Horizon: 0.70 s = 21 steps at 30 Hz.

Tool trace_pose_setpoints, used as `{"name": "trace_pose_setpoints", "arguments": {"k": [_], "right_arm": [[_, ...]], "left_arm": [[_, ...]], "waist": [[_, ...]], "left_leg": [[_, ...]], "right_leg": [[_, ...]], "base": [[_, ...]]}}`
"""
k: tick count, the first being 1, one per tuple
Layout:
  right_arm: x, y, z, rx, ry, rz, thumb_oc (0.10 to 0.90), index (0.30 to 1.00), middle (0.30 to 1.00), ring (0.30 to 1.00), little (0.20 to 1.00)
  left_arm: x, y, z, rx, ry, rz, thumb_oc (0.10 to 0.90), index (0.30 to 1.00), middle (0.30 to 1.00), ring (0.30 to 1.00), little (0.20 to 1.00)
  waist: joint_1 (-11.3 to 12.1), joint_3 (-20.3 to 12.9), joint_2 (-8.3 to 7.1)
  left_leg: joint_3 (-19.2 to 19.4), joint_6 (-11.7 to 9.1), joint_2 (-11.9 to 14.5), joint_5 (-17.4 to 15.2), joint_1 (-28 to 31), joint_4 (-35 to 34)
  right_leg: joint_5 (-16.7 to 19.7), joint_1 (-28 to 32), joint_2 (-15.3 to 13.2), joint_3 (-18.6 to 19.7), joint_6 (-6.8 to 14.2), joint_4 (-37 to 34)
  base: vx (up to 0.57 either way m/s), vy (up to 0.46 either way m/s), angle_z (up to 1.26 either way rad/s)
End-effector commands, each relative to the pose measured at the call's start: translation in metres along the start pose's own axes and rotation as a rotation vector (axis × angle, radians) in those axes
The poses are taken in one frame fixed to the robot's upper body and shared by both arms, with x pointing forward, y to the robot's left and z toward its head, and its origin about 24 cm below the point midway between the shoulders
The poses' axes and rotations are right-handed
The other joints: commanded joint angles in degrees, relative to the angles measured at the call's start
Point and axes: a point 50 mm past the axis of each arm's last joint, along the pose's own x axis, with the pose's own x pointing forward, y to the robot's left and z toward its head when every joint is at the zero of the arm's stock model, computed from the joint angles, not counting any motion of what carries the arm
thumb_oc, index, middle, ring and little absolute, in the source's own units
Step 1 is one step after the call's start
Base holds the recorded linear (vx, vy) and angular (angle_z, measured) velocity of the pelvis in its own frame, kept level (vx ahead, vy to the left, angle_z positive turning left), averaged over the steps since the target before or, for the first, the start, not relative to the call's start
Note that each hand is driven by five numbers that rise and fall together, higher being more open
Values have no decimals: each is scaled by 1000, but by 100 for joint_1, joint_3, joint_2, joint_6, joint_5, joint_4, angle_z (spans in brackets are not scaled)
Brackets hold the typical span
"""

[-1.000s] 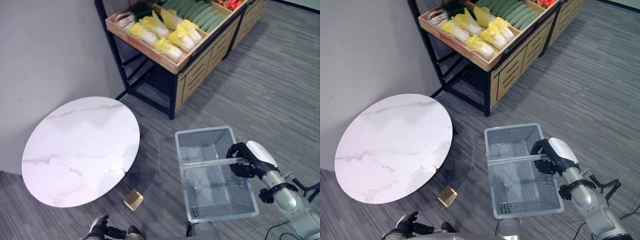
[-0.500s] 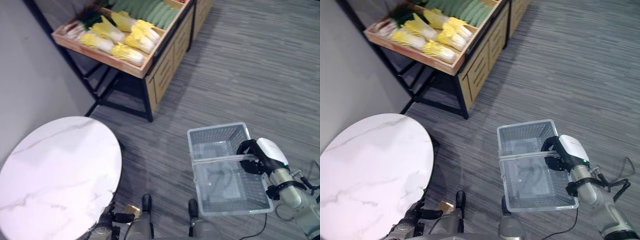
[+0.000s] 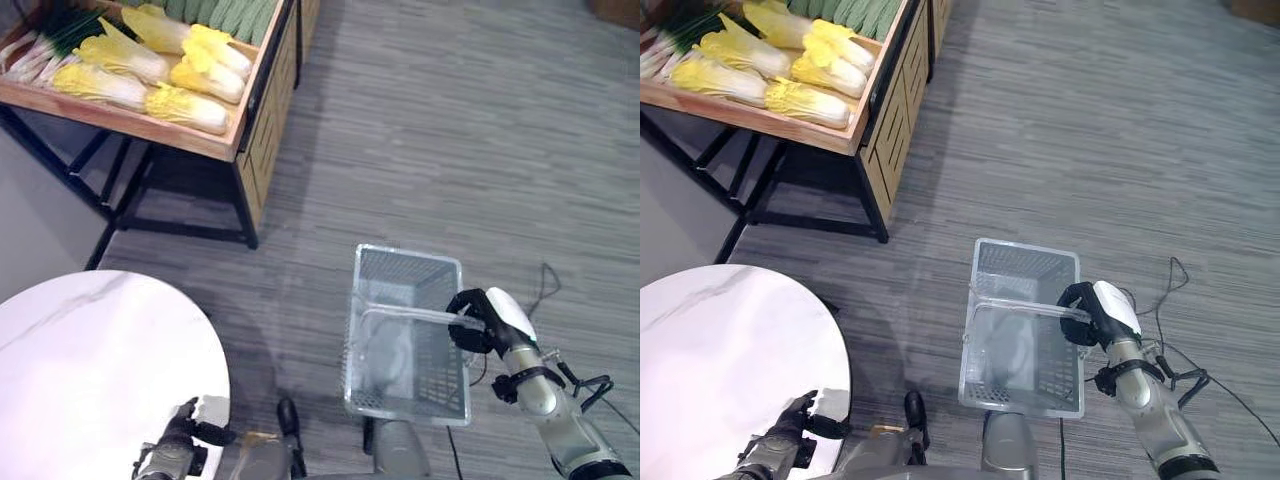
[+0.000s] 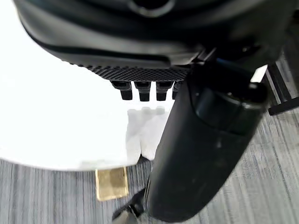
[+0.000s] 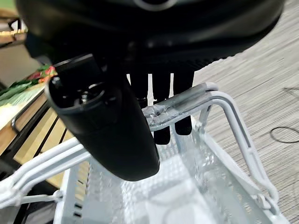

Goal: Get the vegetables into the basket

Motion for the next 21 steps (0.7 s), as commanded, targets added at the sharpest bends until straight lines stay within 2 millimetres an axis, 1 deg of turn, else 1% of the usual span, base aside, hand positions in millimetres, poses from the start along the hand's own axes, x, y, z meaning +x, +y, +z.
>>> {"name": "trace_pose_setpoints", "arguments": {"k": [1, 2, 3, 4, 5, 6, 7, 8, 9, 11, 12, 13, 14, 15, 16, 17, 18, 19, 20, 21], "right_arm": [[21, -63, 32, -15, -167, -267, 400, 300, 300, 300, 300], [22, -61, 31, -13, -161, -267, 400, 300, 300, 300, 300], [20, -60, 28, -15, -150, -267, 400, 300, 300, 300, 300], [20, -60, 28, -15, -149, -267, 400, 300, 300, 300, 300], [17, -60, 26, -15, -138, -267, 400, 300, 300, 300, 300], [16, -60, 21, -18, -120, -267, 400, 300, 300, 300, 300], [16, -60, 21, -18, -120, -266, 400, 300, 300, 300, 300], [13, -63, 19, -25, -113, -271, 400, 300, 300, 300, 300], [13, -63, 19, -25, -113, -270, 400, 300, 300, 300, 300], [9, -66, 17, -24, -112, -280, 400, 300, 300, 300, 300], [8, -66, 15, -28, -106, -278, 400, 300, 300, 300, 300], [8, -66, 15, -28, -106, -278, 400, 300, 300, 300, 300], [7, -69, 14, -37, -110, -278, 400, 300, 300, 300, 300], [6, -70, 14, -42, -114, -282, 400, 300, 300, 300, 300], [2, -77, 13, -68, -120, -296, 400, 300, 300, 300, 300], [1, -80, 13, -82, -123, -300, 400, 300, 300, 300, 300], [1, -83, 15, -92, -131, -305, 400, 300, 300, 300, 300], [3, -87, 16, -102, -134, -315, 400, 300, 300, 300, 300], [4, -91, 16, -113, -138, -327, 400, 300, 300, 300, 300], [4, -94, 18, -119, -143, -334, 400, 300, 300, 300, 300]], "left_arm": [[2, 6, 18, -8, -75, 32, 900, 1000, 1000, 1000, 1000], [2, 6, 21, -9, -85, 32, 900, 1000, 1000, 1000, 1000], [3, 6, 28, -4, -117, 34, 900, 1000, 1000, 1000, 1000], [3, 6, 28, -3, -117, 34, 900, 1000, 1000, 1000, 1000], [3, 6, 32, 0, -132, 34, 900, 1000, 1000, 1000, 1000], [2, 2, 34, -3, -140, 24, 900, 1000, 1000, 1000, 1000], [2, 2, 33, -3, -140, 23, 900, 1000, 1000, 1000, 1000], [2, 1, 29, -34, -123, 26, 900, 1000, 1000, 1000, 1000], [2, 0, 29, -34, -123, 26, 900, 1000, 1000, 1000, 1000], [1, -4, 20, -49, -89, 19, 900, 1000, 1000, 1000, 1000], [0, -6, 18, -42, -80, 13, 900, 1000, 1000, 1000, 1000], [0, -6, 18, -42, -80, 13, 900, 1000, 1000, 1000, 1000], [-1, -10, 10, -8, -50, 4, 900, 1000, 1000, 1000, 1000], [-1, -11, 9, -9, -49, 1, 900, 1000, 1000, 1000, 1000], [-2, -12, 6, -10, -38, 1, 900, 1000, 1000, 1000, 1000], [-2, -13, 5, -16, -30, 2, 900, 1000, 1000, 1000, 1000], [-2, -14, 4, -19, -26, 2, 900, 1000, 1000, 1000, 1000], [-2, -14, 5, -23, -24, 5, 900, 1000, 1000, 1000, 1000], [-2, -15, 5, -27, -18, 6, 900, 1000, 1000, 1000, 1000], [-2, -16, 5, -29, -19, 6, 900, 1000, 1000, 1000, 1000]], "waist": [[39, -149, 61], [34, -157, 55], [8, -175, 44], [5, -175, 48], [-7, -205, 28], [-28, -346, 33], [-31, -347, 41], [-47, -412, 105], [-52, -419, 108], [-97, -491, 226], [-108, -504, 258], [-108, -504, 258], [-109, -518, 334], [-112, -514, 357], [-83, -447, 398], [-52, -395, 378], [-25, -351, 368], [-2, -313, 332], [43, -262, 317], [61, -245, 269]], "left_leg": [[-378, -489, 490, -327, -87, 439], [-369, -514, 516, -361, -45, 456], [-371, -568, 540, -435, 27, 509], [-378, -569, 546, -442, 21, 520], [-410, -616, 557, -514, 47, 605], [-449, -710, 659, -621, 139, 718], [-454, -714, 668, -626, 136, 725], [-498, -788, 813, -603, 225, 723], [-503, -790, 816, -598, 222, 717], [-550, -898, 1014, -426, 291, 671], [-572, -932, 1072, -381, 294, 683], [-572, -932, 1072, -381, 294, 683], [-643, -1023, 1194, -156, 263, 805], [-676, -1065, 1239, -77, 222, 894], [-807, -1191, 1390, 258, 6, 1505], [-923, -1206, 1375, 358, -165, 1874], [-1096, -1211, 1293, 403, -271, 2031], [-1252, -1172, 1170, 436, -453, 2038], [-1337, -1123, 1066, 318, -628, 1913], [-1352, -1061, 979, 247, -825, 1756]], "right_leg": [[360, -67, -34, 86, 311, -168], [454, -98, -87, 13, 333, -314], [596, -182, -155, -76, 361, -417], [598, -175, -152, -85, 361, -423], [524, -86, -167, -143, 359, -516], [449, 53, -63, -269, 301, -562], [447, 58, -56, -276, 298, -563], [295, 96, 77, -326, 220, -478], [292, 93, 79, -332, 217, -476], [65, 97, 264, -373, 93, -373], [3, 102, 311, -384, 59, -357], [3, 102, 311, -384, 59, -357], [-110, 91, 457, -377, -41, -317], [-146, 108, 501, -384, -79, -322], [-272, 275, 633, -456, -245, -369], [-325, 363, 665, -485, -321, -407], [-368, 417, 694, -482, -350, -436], [-391, 445, 665, -484, -364, -475], [-426, 513, 672, -470, -351, -511], [-428, 536, 631, -480, -325, -547]], "base": [[103, -57, -24], [234, -148, -10], [188, -122, 0], [206, -135, 3], [287, -217, 14], [288, -218, 23], [367, -328, 18], [155, -156, -3], [236, -230, -16], [192, -203, -17], [133, -151, -7], [180, -196, 0], [175, -202, 14], [274, -361, 11], [190, -296, 9], [187, -283, 19], [111, -159, 23], [108, -107, 10], [111, -89, -8], [164, -64, -4]]}}
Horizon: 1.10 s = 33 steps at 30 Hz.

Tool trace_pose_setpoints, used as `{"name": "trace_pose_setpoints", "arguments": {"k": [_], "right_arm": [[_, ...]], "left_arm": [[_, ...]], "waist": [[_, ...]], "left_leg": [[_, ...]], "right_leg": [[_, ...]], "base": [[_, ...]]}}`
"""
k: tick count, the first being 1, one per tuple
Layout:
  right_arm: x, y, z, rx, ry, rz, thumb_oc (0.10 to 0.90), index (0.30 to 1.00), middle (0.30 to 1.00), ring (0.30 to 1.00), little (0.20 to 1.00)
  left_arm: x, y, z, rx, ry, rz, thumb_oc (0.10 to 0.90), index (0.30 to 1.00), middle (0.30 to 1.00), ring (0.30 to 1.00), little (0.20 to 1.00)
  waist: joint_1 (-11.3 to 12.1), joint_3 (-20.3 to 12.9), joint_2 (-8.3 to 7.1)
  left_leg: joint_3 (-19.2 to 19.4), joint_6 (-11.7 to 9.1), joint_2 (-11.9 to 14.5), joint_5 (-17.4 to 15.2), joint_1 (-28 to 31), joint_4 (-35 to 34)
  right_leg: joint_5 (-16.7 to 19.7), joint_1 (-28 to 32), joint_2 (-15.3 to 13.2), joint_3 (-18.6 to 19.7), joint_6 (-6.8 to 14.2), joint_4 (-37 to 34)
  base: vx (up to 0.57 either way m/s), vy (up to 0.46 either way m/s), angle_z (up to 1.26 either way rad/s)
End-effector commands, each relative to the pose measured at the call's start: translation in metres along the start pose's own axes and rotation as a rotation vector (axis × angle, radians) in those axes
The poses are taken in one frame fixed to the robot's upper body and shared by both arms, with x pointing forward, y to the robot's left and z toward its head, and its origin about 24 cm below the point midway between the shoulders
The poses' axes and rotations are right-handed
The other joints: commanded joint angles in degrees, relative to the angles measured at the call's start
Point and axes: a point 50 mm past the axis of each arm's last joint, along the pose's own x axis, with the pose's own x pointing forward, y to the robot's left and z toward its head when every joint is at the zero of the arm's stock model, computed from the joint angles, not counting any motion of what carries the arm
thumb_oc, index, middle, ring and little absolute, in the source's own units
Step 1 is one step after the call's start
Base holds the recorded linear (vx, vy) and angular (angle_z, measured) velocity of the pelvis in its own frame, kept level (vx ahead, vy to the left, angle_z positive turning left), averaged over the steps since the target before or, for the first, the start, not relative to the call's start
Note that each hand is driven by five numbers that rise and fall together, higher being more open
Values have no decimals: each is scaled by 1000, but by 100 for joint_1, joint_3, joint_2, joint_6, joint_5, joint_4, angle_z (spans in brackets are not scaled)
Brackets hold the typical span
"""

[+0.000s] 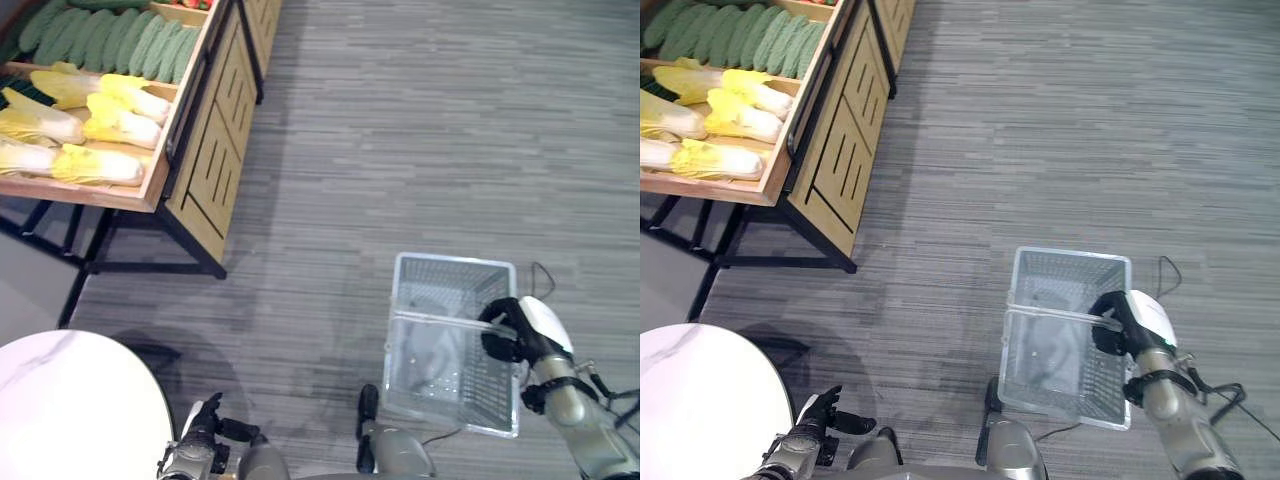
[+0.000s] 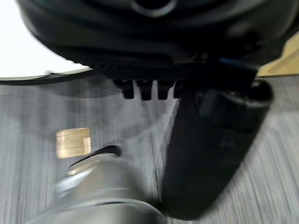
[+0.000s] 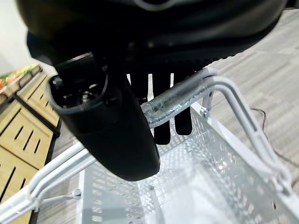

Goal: Get the vegetables into the basket

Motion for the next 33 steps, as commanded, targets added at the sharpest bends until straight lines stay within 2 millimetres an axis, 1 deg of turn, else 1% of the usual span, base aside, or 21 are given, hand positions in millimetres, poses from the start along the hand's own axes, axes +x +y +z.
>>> {"name": "trace_pose_setpoints", "arguments": {"k": [1, 2, 3, 4, 5, 7, 8, 9, 13, 15, 16, 18, 20, 22, 24, 25, 27, 28, 30, 32, 33], "right_arm": [[16, -63, 47, 32, -255, -293, 400, 300, 300, 300, 300], [16, -64, 48, 31, -257, -295, 400, 300, 300, 300, 300], [17, -66, 50, 29, -269, -299, 400, 300, 300, 300, 300], [18, -65, 53, 34, -279, -303, 400, 300, 300, 300, 300], [19, -59, 56, 43, -289, -290, 400, 300, 300, 300, 300], [18, -54, 58, 38, -297, -264, 400, 300, 300, 300, 300], [17, -50, 59, 39, -296, -245, 400, 300, 300, 300, 300], [19, -42, 57, 36, -274, -220, 400, 300, 300, 300, 300], [21, -34, 57, 60, -258, -204, 400, 300, 300, 300, 300], [24, -30, 60, 62, -257, -196, 400, 300, 300, 300, 300], [26, -27, 61, 64, -254, -191, 400, 300, 300, 300, 300], [28, -24, 63, 69, -258, -182, 400, 300, 300, 300, 300], [31, -20, 69, 83, -267, -176, 400, 300, 300, 300, 300], [34, -16, 73, 92, -277, -160, 400, 300, 300, 300, 300], [33, -8, 73, 103, -270, -130, 400, 300, 300, 300, 300], [33, -6, 73, 103, -269, -126, 400, 300, 300, 300, 300], [32, -7, 74, 109, -275, -126, 400, 300, 300, 300, 300], [32, -7, 74, 109, -275, -126, 400, 300, 300, 300, 300], [34, -7, 75, 124, -274, -133, 400, 300, 300, 300, 300], [34, -7, 76, 135, -278, -136, 400, 300, 300, 300, 300], [32, -7, 75, 134, -277, -137, 400, 300, 300, 300, 300]], "left_arm": [[4, 27, 6, 106, -18, 84, 900, 1000, 1000, 1000, 1000], [3, 26, 4, 110, -12, 81, 900, 1000, 1000, 1000, 1000], [3, 24, 1, 118, 2, 75, 900, 1000, 1000, 1000, 1000], [2, 20, -2, 122, 10, 65, 900, 1000, 1000, 1000, 1000], [1, 20, -7, 133, 24, 61, 900, 1000, 1000, 1000, 1000], [-1, 20, -14, 144, 45, 55, 900, 1000, 1000, 1000, 1000], [-1, 20, -18, 142, 55, 51, 900, 1000, 1000, 1000, 1000], [-3, 20, -24, 151, 77, 45, 900, 1000, 1000, 1000, 1000], [-4, 20, -28, 171, 80, 37, 900, 1000, 1000, 1000, 1000], [-4, 22, -29, 190, 79, 31, 900, 1000, 1000, 1000, 1000], [-4, 24, -27, 199, 68, 33, 900, 1000, 1000, 1000, 1000], [-3, 25, -25, 201, 61, 35, 900, 1000, 1000, 1000, 1000], [-2, 29, -20, 207, 48, 45, 900, 1000, 1000, 1000, 1000], [-1, 35, -16, 226, 36, 59, 900, 1000, 1000, 1000, 1000], [1, 41, -8, 249, 13, 75, 900, 1000, 1000, 1000, 1000], [2, 43, -3, 241, -1, 83, 900, 1000, 1000, 1000, 1000], [3, 45, 7, 234, -34, 93, 900, 1000, 1000, 1000, 1000], [3, 45, 7, 234, -34, 93, 900, 1000, 1000, 1000, 1000], [6, 45, 20, 240, -71, 99, 900, 1000, 1000, 1000, 1000], [7, 46, 35, 244, -119, 107, 900, 1000, 1000, 1000, 1000], [8, 47, 49, 239, -163, 116, 900, 1000, 1000, 1000, 1000]], "waist": [[47, -68, -172], [72, -56, -181], [126, -45, -173], [247, -22, -124], [371, -23, -89], [421, -53, -93], [456, -94, -111], [487, -185, -135], [527, -235, -236], [568, -250, -332], [591, -253, -375], [602, -250, -400], [592, -215, -407], [582, -126, -418], [492, -49, -344], [441, -17, -320], [368, 7, -296], [362, 16, -291], [309, 56, -296], [224, 64, -303], [121, 70, -304]], "left_leg": [[176, 504, -496, -103, -13, -1138], [201, 521, -490, -113, -89, -1327], [209, 524, -462, 36, -293, -1603], [162, 480, -421, 428, -598, -1975], [100, 399, -422, 690, -845, -2399], [215, 372, -372, 811, -761, -2391], [296, 417, -394, 738, -643, -2387], [354, 507, -463, 679, -536, -2389], [499, 705, -621, 437, -424, -2259], [588, 846, -746, 233, -405, -2099], [616, 934, -845, 109, -375, -2016], [624, 993, -902, 50, -365, -1988], [602, 1106, -988, -32, -275, -2021], [625, 1230, -1050, -128, -88, -2076], [605, 1343, -1085, -240, 218, -2167], [595, 1356, -1098, -263, 326, -2211], [546, 1340, -1151, -273, 494, -2339], [537, 1336, -1147, -273, 515, -2355], [488, 1301, -1192, -317, 591, -2379], [384, 1230, -1200, -447, 689, -2353], [217, 1145, -1167, -645, 853, -2242]], "right_leg": [[-152, -156, -359, 301, 728, 357], [-170, -116, -355, 319, 742, 332], [-216, -55, -335, 334, 751, 309], [-304, 84, -267, 371, 741, 283], [-468, 289, -206, 448, 734, 278], [-564, 470, -195, 518, 740, 298], [-607, 546, -213, 559, 762, 308], [-635, 617, -312, 593, 812, 355], [-593, 613, -509, 718, 923, 486], [-415, 565, -656, 811, 1048, 590], [-236, 498, -739, 881, 1122, 722], [-157, 435, -780, 910, 1168, 896], [-39, 219, -771, 987, 1176, 1353], [176, -72, -792, 988, 1221, 2060], [449, -470, -662, 999, 1231, 2774], [440, -615, -616, 1002, 1204, 2823], [305, -834, -539, 972, 1127, 2488], [295, -813, -536, 960, 1124, 2484], [284, -879, -533, 933, 1110, 2021], [366, -992, -557, 1030, 1138, 1232], [581, -1146, -673, 1276, 1224, 707]], "base": [[177, -31, 14], [204, 7, 17], [257, 60, -2], [393, 126, -9], [408, 149, -22], [336, 165, -55], [374, 258, -76], [362, 302, -74], [187, 195, -34], [188, 254, 3], [206, 300, 5], [116, 191, -2], [67, 170, -1], [80, 211, 8], [188, 246, -5], [225, 190, 6], [157, 54, -2], [140, 8, -5], [160, -28, 16], [292, -136, 25], [486, -230, 38]]}}
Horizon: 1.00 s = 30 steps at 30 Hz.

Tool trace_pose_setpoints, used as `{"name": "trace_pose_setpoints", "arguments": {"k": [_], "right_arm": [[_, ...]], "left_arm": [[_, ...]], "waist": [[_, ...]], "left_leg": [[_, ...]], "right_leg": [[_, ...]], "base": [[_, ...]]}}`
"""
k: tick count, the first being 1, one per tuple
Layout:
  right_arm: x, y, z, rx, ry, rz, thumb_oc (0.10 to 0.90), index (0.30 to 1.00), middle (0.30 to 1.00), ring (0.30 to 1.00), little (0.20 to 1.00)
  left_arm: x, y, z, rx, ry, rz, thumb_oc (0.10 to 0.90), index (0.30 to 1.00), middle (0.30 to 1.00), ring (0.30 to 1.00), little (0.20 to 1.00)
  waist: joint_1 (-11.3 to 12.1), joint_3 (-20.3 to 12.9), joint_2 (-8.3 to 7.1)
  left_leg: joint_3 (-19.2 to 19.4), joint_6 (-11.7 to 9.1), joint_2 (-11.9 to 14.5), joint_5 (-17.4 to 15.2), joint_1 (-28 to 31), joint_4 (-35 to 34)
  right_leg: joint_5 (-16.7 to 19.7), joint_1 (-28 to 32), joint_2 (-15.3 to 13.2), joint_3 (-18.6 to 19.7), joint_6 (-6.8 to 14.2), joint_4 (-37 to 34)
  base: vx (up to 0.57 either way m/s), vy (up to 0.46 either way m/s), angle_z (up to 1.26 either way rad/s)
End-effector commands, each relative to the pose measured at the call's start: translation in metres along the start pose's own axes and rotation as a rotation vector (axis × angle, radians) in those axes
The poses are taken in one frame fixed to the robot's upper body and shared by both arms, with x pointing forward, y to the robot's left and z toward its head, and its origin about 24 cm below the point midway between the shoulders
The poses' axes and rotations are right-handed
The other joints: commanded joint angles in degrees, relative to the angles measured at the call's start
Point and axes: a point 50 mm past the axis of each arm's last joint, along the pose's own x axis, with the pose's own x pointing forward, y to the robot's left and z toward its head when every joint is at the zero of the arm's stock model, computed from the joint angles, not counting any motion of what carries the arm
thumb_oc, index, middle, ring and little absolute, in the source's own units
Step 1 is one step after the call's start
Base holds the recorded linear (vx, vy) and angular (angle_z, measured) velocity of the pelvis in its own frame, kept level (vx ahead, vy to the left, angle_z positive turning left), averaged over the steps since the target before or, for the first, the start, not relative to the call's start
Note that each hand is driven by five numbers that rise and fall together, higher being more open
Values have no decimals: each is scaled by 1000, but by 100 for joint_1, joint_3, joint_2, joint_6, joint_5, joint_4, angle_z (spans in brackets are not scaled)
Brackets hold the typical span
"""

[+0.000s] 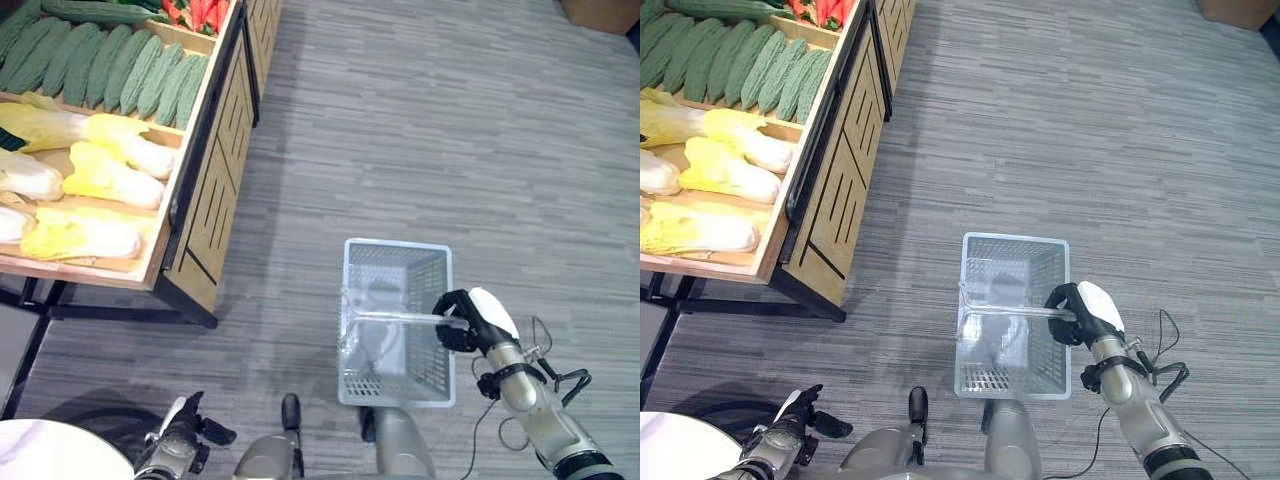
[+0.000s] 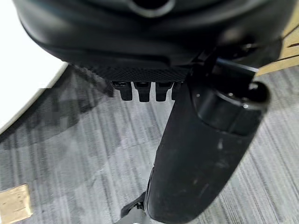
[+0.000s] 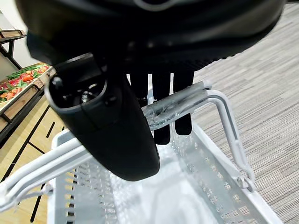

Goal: Get the vegetables into the basket

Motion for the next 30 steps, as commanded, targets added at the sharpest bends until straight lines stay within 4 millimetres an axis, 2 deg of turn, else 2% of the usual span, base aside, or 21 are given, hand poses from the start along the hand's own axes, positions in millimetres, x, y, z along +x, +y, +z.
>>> {"name": "trace_pose_setpoints", "arguments": {"k": [1, 2, 3, 4, 5, 6, 7, 8, 10, 11, 14, 16, 18, 19, 20, 21, 24, 26, 30], "right_arm": [[11, -58, 22, 3, -135, -239, 400, 300, 300, 300, 300], [8, -57, 20, -3, -129, -229, 400, 300, 300, 300, 300], [10, -57, 23, -1, -142, -222, 400, 300, 300, 300, 300], [11, -57, 22, -8, -140, -211, 400, 300, 300, 300, 300], [10, -59, 21, -14, -139, -208, 400, 300, 300, 300, 300], [6, -67, 17, -46, -138, -217, 400, 300, 300, 300, 300], [6, -67, 17, -46, -138, -217, 400, 300, 300, 300, 300], [5, -74, 17, -42, -148, -236, 400, 300, 300, 300, 300], [5, -77, 17, -45, -150, -246, 400, 300, 300, 300, 300], [4, -80, 14, -51, -140, -254, 400, 300, 300, 300, 300], [1, -78, 9, -42, -117, -251, 400, 300, 300, 300, 300], [0, -78, 9, -41, -112, -255, 400, 300, 300, 300, 300], [-2, -79, 5, -40, -95, -274, 400, 300, 300, 300, 300], [-2, -79, 5, -40, -95, -274, 400, 300, 300, 300, 300], [-3, -81, 4, -43, -90, -286, 400, 300, 300, 300, 300], [-4, -81, 3, -43, -85, -291, 400, 300, 300, 300, 300], [-5, -74, 2, -35, -77, -282, 400, 300, 300, 300, 300], [-5, -72, 2, -38, -75, -272, 400, 300, 300, 300, 300], [-6, -61, 1, -33, -59, -236, 400, 300, 300, 300, 300]], "left_arm": [[3, 22, 22, -23, -101, 86, 900, 1000, 1000, 1000, 1000], [3, 24, 23, -43, -104, 90, 900, 1000, 1000, 1000, 1000], [3, 23, 19, -47, -89, 90, 900, 1000, 1000, 1000, 1000], [2, 19, 11, -42, -64, 77, 900, 1000, 1000, 1000, 1000], [1, 16, 2, -51, -30, 70, 900, 1000, 1000, 1000, 1000], [-2, 5, -11, -47, 19, 39, 900, 1000, 1000, 1000, 1000], [-2, 5, -11, -47, 19, 39, 900, 1000, 1000, 1000, 1000], [-4, -1, -16, -38, 30, 19, 900, 1000, 1000, 1000, 1000], [-4, -4, -14, -56, 27, 16, 900, 1000, 1000, 1000, 1000], [-4, -7, -11, -64, 23, 12, 900, 1000, 1000, 1000, 1000], [-4, -10, -7, -65, 11, 5, 900, 1000, 1000, 1000, 1000], [-3, -9, -5, -62, 7, 8, 900, 1000, 1000, 1000, 1000], [-2, -10, 2, -45, -13, 7, 900, 1000, 1000, 1000, 1000], [-2, -10, 2, -45, -13, 7, 900, 1000, 1000, 1000, 1000], [-1, -10, 4, -39, -17, 8, 900, 1000, 1000, 1000, 1000], [-1, -11, 4, -33, -20, 5, 900, 1000, 1000, 1000, 1000], [-2, -8, 1, -10, -15, 11, 900, 1000, 1000, 1000, 1000], [-2, -7, -2, -5, -3, 11, 900, 1000, 1000, 1000, 1000], [-4, -7, -14, -4, 34, 6, 900, 1000, 1000, 1000, 1000]], "waist": [[-209, -76, 33], [-235, -157, -15], [-236, -199, -49], [-243, -272, -7], [-240, -329, 23], [-259, -400, 136], [-262, -401, 137], [-256, -421, 197], [-248, -373, 228], [-220, -294, 225], [-199, -169, 210], [-194, -137, 202], [-170, -106, 171], [-170, -107, 170], [-182, -110, 183], [-171, -122, 210], [-24, -164, 254], [-4, -199, 246], [42, -365, 145]], "left_leg": [[-327, -621, 343, -528, 296, 430], [-450, -717, 367, -755, 500, 539], [-454, -734, 377, -842, 584, 603], [-512, -814, 487, -856, 709, 669], [-578, -887, 576, -768, 727, 767], [-717, -1039, 787, -508, 694, 927], [-720, -1040, 788, -509, 692, 928], [-762, -1132, 879, -275, 623, 1085], [-809, -1210, 919, -62, 447, 1408], [-792, -1268, 939, 158, 225, 1810], [-566, -1261, 1049, 480, -182, 2339], [-501, -1234, 1041, 449, -300, 2232], [-177, -1127, 1009, 137, -790, 1656], [-176, -1127, 1008, 138, -791, 1656], [44, -1117, 1059, 148, -970, 1335], [189, -1140, 1113, 276, -1118, 1117], [588, -1304, 1377, 1022, -1335, 307], [607, -1316, 1401, 1056, -1278, 294], [776, -1177, 1264, 846, -989, 172]], "right_leg": [[958, 228, -94, 471, 290, -245], [992, 222, -196, 280, 344, -293], [1029, 267, -175, 202, 318, -239], [966, 357, -62, 112, 258, -184], [897, 428, 46, 53, 194, -138], [697, 543, 246, -172, 30, -82], [697, 543, 246, -176, 29, -83], [587, 566, 350, -255, -46, -97], [468, 623, 406, -340, -152, -107], [319, 719, 443, -381, -275, -89], [22, 971, 467, -554, -469, -17], [-17, 1008, 445, -604, -459, -12], [-137, 1154, 294, -765, -367, -50], [-138, 1152, 293, -765, -367, -49], [-185, 1197, 249, -838, -342, -50], [-215, 1274, 245, -874, -333, -64], [-295, 1617, 332, -910, -284, -155], [-320, 1692, 339, -898, -275, -167], [-342, 1894, 172, -797, -129, -139]], "base": [[695, -374, 68], [598, -354, 94], [604, -385, 111], [432, -301, 79], [569, -447, 43], [379, -330, 8], [417, -373, 24], [214, -205, 31], [239, -259, 33], [201, -225, 25], [191, -185, 32], [88, -69, 36], [115, -6, 38], [125, 32, 22], [116, 63, 22], [184, 96, 25], [264, 127, 38], [215, 137, 10], [229, 242, -24]]}}
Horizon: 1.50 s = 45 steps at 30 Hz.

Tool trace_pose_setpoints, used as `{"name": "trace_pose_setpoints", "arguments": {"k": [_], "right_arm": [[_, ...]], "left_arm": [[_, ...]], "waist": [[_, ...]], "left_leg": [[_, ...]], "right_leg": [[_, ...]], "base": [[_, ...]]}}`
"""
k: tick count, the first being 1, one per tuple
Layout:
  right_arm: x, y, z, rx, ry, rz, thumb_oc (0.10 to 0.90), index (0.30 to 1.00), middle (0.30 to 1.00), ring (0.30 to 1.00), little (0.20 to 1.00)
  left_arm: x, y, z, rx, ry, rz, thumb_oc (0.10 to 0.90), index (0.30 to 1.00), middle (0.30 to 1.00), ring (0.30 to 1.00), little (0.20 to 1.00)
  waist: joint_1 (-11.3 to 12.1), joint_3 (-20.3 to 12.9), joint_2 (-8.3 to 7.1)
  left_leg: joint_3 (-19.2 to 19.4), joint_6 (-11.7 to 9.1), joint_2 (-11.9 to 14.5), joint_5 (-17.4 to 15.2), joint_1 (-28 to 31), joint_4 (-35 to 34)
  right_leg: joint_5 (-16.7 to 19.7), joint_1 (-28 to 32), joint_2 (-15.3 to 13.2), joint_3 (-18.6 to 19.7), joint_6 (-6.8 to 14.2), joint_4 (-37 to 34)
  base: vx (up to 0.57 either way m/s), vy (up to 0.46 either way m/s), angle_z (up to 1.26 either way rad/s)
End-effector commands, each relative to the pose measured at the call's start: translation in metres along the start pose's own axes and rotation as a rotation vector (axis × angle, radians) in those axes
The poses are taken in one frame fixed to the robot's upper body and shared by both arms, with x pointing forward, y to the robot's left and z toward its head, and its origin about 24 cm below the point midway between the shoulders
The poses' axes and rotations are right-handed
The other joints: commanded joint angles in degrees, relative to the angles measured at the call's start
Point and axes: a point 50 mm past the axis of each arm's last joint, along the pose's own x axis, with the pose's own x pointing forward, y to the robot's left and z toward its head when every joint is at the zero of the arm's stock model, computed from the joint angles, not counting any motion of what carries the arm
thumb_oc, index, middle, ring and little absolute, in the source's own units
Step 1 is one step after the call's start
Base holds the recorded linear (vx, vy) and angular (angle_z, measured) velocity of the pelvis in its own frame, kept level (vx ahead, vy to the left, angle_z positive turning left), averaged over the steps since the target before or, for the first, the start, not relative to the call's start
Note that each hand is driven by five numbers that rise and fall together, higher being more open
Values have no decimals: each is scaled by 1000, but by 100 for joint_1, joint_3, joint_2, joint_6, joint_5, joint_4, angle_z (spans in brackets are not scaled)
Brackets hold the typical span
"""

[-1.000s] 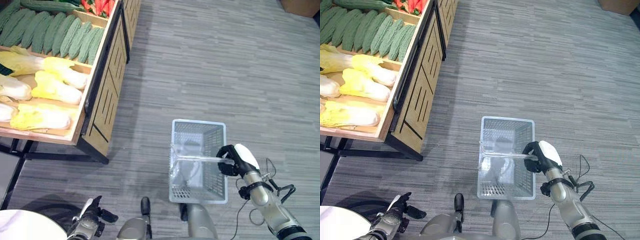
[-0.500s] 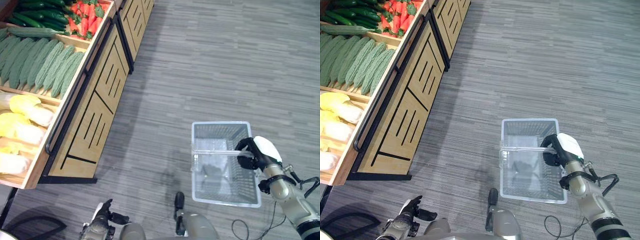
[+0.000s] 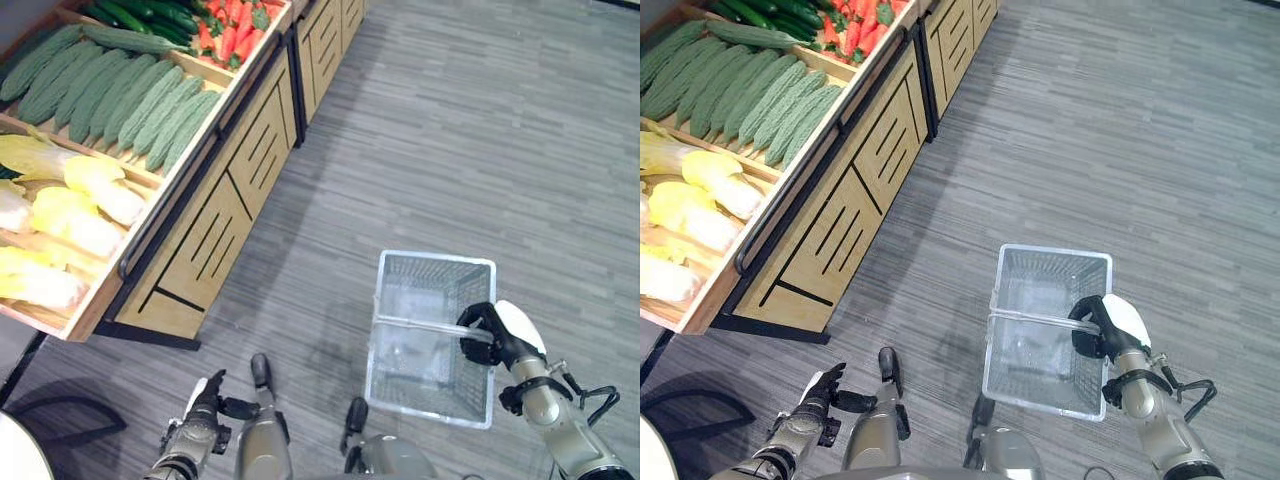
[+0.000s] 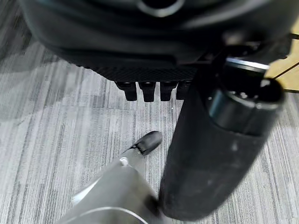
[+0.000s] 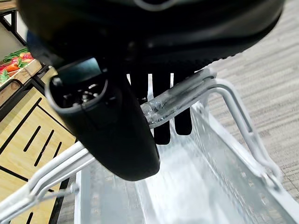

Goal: Get the vegetables into the basket

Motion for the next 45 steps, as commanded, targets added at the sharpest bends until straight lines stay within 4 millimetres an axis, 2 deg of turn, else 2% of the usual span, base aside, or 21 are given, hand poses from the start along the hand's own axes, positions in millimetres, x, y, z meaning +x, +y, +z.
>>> {"name": "trace_pose_setpoints", "arguments": {"k": [1, 2, 5, 10, 14, 15, 16, 18, 20, 21, 23, 24, 27, 31, 34, 36, 40, 41, 42, 43, 45], "right_arm": [[10, -45, 32, 10, -180, -202, 400, 300, 300, 300, 300], [10, -43, 33, 15, -180, -194, 400, 300, 300, 300, 300], [15, -31, 41, 31, -194, -162, 400, 300, 300, 300, 300], [19, -28, 47, 35, -207, -154, 400, 300, 300, 300, 300], [23, -27, 53, 28, -227, -144, 400, 300, 300, 300, 300], [25, -27, 56, 27, -240, -143, 400, 300, 300, 300, 300], [27, -25, 61, 25, -254, -132, 400, 300, 300, 300, 300], [28, -23, 65, 15, -270, -114, 400, 300, 300, 300, 300], [28, -25, 71, 0, -306, -114, 400, 300, 300, 300, 300], [29, -26, 72, -1, -312, -121, 400, 300, 300, 300, 300], [30, -28, 75, -12, -324, -124, 400, 300, 300, 300, 300], [30, -30, 77, -5, -333, -131, 400, 300, 300, 300, 300], [32, -30, 82, 0, -356, -115, 400, 300, 300, 300, 300], [32, -35, 82, -7, -365, -114, 400, 300, 300, 300, 300], [31, -45, 84, -1, -386, -135, 400, 300, 300, 300, 300], [31, -45, 82, 0, -383, -132, 400, 300, 300, 300, 300], [29, -45, 77, -3, -368, -121, 400, 300, 300, 300, 300], [28, -46, 73, -6, -353, -122, 400, 300, 300, 300, 300], [28, -46, 72, -6, -353, -122, 400, 300, 300, 300, 300], [27, -47, 70, -11, -345, -124, 400, 300, 300, 300, 300], [26, -50, 64, -21, -322, -138, 400, 300, 300, 300, 300]], "left_arm": [[-4, 23, -26, 69, 73, 57, 900, 1000, 1000, 1000, 1000], [-4, 24, -27, 74, 73, 58, 900, 1000, 1000, 1000, 1000], [-2, 35, -22, 94, 52, 82, 900, 1000, 1000, 1000, 1000], [-1, 40, -18, 89, 38, 99, 900, 1000, 1000, 1000, 1000], [-2, 41, -22, 88, 50, 96, 900, 1000, 1000, 1000, 1000], [-3, 42, -23, 87, 52, 97, 900, 1000, 1000, 1000, 1000], [-3, 42, -25, 82, 58, 95, 900, 1000, 1000, 1000, 1000], [-4, 42, -30, 72, 75, 96, 900, 1000, 1000, 1000, 1000], [-4, 42, -30, 56, 84, 102, 900, 1000, 1000, 1000, 1000], [-3, 42, -29, 56, 79, 105, 900, 1000, 1000, 1000, 1000], [-3, 43, -27, 62, 75, 107, 900, 1000, 1000, 1000, 1000], [-3, 43, -28, 58, 79, 109, 900, 1000, 1000, 1000, 1000], [-4, 42, -31, 27, 97, 115, 900, 1000, 1000, 1000, 1000], [-6, 37, -39, 12, 117, 98, 900, 1000, 1000, 1000, 1000], [-7, 29, -41, 8, 120, 76, 900, 1000, 1000, 1000, 1000], [-8, 27, -42, 9, 123, 71, 900, 1000, 1000, 1000, 1000], [-8, 24, -41, -1, 120, 69, 900, 1000, 1000, 1000, 1000], [-7, 22, -38, 1, 114, 66, 900, 1000, 1000, 1000, 1000], [-7, 22, -38, 1, 114, 66, 900, 1000, 1000, 1000, 1000], [-6, 21, -36, 3, 107, 62, 900, 1000, 1000, 1000, 1000], [-4, 18, -27, 13, 82, 51, 900, 1000, 1000, 1000, 1000]], "waist": [[177, -366, -280], [182, -366, -328], [254, -353, -551], [326, -366, -697], [392, -367, -722], [416, -348, -699], [426, -278, -638], [392, -205, -544], [309, -101, -450], [254, -46, -448], [177, 1, -449], [107, 10, -488], [158, -60, -554], [211, -177, -501], [273, -221, -415], [270, -232, -397], [320, -242, -317], [299, -225, -300], [292, -225, -297], [268, -207, -298], [155, -177, -297]], "left_leg": [[98, 249, -267, -69, 35, 128], [119, 305, -328, -153, 115, 148], [206, 510, -580, -427, 152, 275], [143, 647, -761, -576, 113, 295], [71, 788, -899, -734, 170, 305], [74, 831, -914, -763, 211, 295], [35, 915, -956, -809, 341, 261], [-52, 954, -1003, -848, 546, 170], [-265, 920, -1012, -904, 623, 217], [-398, 877, -1020, -975, 655, 292], [-606, 796, -997, -1100, 682, 439], [-877, 713, -982, -1283, 747, 651], [-1147, 613, -972, -1418, 782, 877], [-1318, 478, -760, -1352, 872, 814], [-1533, 314, -478, -1114, 857, 711], [-1594, 286, -414, -1045, 844, 679], [-1732, 157, -235, -704, 790, 571], [-1567, 138, -191, -591, 685, 605], [-1576, 137, -191, -590, 682, 607], [-1367, 148, -164, -548, 612, 652], [-516, 128, -66, -463, 462, 712]], "right_leg": [[-55, -222, -860, 626, 804, 723], [-34, -205, -926, 675, 836, 749], [343, -317, -1177, 851, 1044, 849], [775, -410, -1308, 917, 1178, 927], [912, -515, -1363, 963, 1217, 1324], [921, -617, -1368, 962, 1214, 1614], [943, -807, -1335, 983, 1198, 2241], [970, -1078, -1215, 1063, 1127, 2573], [673, -1391, -1028, 1299, 991, 2215], [641, -1438, -1053, 1404, 1006, 1854], [722, -1555, -1130, 1628, 1055, 1371], [968, -1644, -1288, 1953, 1142, 955], [850, -1479, -1238, 1806, 1123, 923], [632, -1292, -1011, 1531, 983, 891], [335, -1191, -797, 1219, 821, 1010], [290, -1164, -760, 1135, 781, 1028], [133, -1087, -596, 888, 643, 1024], [96, -994, -612, 741, 611, 948], [97, -987, -613, 731, 610, 942], [89, -938, -647, 643, 592, 909], [130, -787, -738, 371, 611, 746]], "base": [[176, 218, -24], [169, 298, -1], [147, 299, 2], [77, 163, 3], [50, 159, 6], [61, 222, 3], [110, 263, 1], [151, 162, 17], [185, -37, 32], [168, -120, 66], [260, -234, 105], [281, -265, 71], [350, -382, 114], [159, -215, 48], [148, -307, 31], [102, -246, 61], [93, -232, 30], [29, -121, 22], [18, -92, 34], [-17, -35, 44], [-21, -43, 55]]}}
